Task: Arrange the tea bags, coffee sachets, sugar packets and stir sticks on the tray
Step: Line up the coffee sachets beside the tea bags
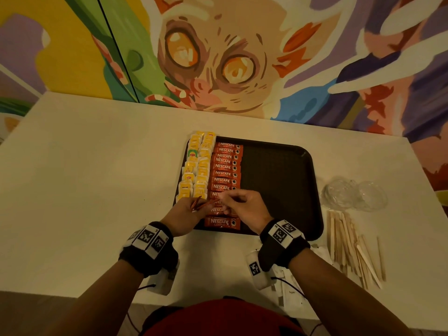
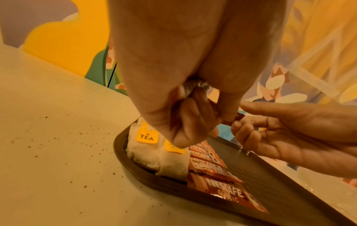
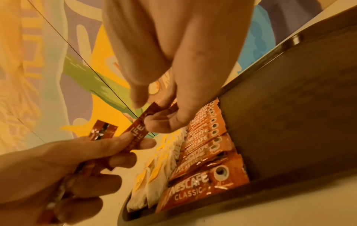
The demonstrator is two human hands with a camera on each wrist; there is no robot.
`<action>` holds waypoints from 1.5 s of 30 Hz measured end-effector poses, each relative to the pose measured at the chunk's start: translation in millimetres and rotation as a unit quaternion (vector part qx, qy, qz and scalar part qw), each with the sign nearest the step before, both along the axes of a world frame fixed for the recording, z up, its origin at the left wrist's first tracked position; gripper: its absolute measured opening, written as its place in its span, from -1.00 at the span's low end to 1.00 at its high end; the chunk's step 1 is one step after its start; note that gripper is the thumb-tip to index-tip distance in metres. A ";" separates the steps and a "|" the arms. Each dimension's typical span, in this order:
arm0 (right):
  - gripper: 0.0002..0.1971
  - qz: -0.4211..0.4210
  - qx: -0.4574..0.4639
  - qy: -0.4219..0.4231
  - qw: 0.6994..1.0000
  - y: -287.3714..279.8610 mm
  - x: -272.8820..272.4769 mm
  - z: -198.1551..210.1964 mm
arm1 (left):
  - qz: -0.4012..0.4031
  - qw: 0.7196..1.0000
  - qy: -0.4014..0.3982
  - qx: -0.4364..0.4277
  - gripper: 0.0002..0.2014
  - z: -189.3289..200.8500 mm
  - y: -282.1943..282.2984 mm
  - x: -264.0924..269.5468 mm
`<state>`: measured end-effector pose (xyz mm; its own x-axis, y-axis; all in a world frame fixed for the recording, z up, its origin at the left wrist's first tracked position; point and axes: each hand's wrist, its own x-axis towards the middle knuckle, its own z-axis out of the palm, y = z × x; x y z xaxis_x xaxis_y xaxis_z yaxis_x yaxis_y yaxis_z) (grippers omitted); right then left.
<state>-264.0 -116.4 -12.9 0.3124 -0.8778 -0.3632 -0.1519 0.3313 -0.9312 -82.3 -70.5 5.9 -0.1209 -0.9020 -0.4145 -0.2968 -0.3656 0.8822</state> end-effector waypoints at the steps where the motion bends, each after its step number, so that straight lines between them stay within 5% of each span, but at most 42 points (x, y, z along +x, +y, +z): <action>1: -0.81 0.009 -0.006 0.000 1.000 0.0 -1.0 -0.3 | 0.006 1.000 0.010 0.002 -0.78 0.1 0.4 1.0; 6: -0.93 0.011 -0.044 0.049 0.998 -2.0 -4.6 -5.0 | 0.013 1.000 0.006 0.004 -0.69 -2.2 0.8 6.0; 9: -0.97 -0.011 -0.017 0.054 0.998 -5.2 -7.9 -5.5 | 0.056 0.998 0.013 -0.007 -0.85 -2.0 -0.6 6.9; 18: -0.91 -0.064 -0.005 0.099 0.993 -13.1 -13.0 -12.1 | 0.141 0.987 -0.077 -0.007 -0.82 -12.7 -13.3 10.0; 31: -0.87 -0.069 0.019 0.266 0.961 -29.6 -22.7 -34.9 | 0.154 0.980 -0.117 0.048 -0.82 -25.7 -16.5 10.1; 45: -0.86 -0.026 0.045 0.289 0.956 -27.3 -13.7 -33.3 | 0.119 0.987 -0.102 0.048 -0.85 -23.3 -15.1 8.6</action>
